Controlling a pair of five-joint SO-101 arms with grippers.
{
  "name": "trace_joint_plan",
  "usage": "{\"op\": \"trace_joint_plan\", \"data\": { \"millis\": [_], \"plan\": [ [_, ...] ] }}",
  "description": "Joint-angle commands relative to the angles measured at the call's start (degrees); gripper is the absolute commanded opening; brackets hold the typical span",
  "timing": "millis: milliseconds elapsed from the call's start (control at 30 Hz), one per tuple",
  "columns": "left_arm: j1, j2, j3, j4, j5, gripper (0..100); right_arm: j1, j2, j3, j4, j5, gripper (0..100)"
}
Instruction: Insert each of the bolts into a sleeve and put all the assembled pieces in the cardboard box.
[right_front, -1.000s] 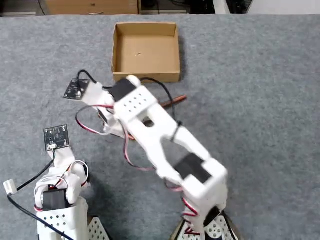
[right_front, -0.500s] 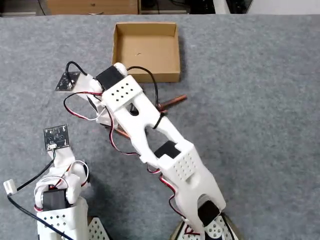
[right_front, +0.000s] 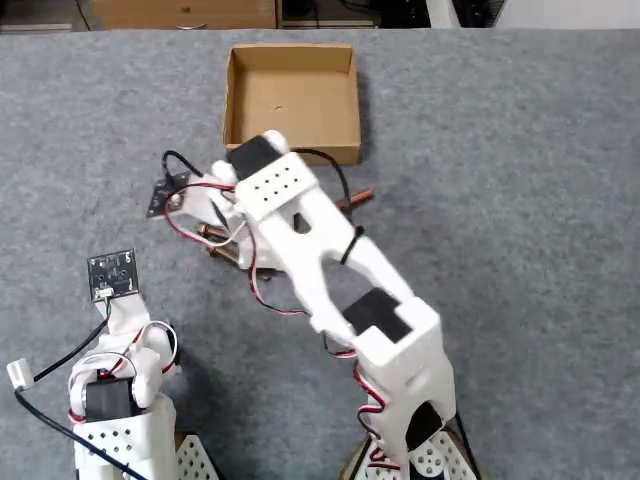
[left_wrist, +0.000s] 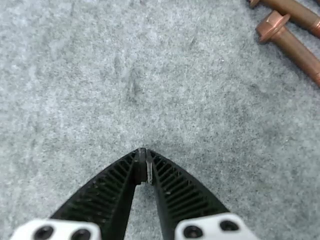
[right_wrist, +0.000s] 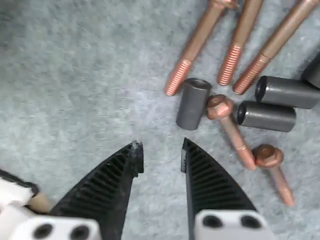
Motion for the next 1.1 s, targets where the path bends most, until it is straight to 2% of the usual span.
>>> {"op": "trace_joint_plan", "data": {
  "millis": [0, 367, 1067],
  "plan": [
    [0.53, -0.22, 0.70, 0.00, 0.53, 2, 1.45, -3.30, 4.44, -5.19, 2.29, 14.1],
    [0.09, -0.22, 0.70, 0.18, 0.26, 2, 3.82, 1.36, 8.92, -14.24, 2.64, 14.1],
    [0.09, -0.22, 0.70, 0.18, 0.26, 2, 3.47, 10.15, 8.75, -18.37, 3.69, 13.8]
  ]
}}
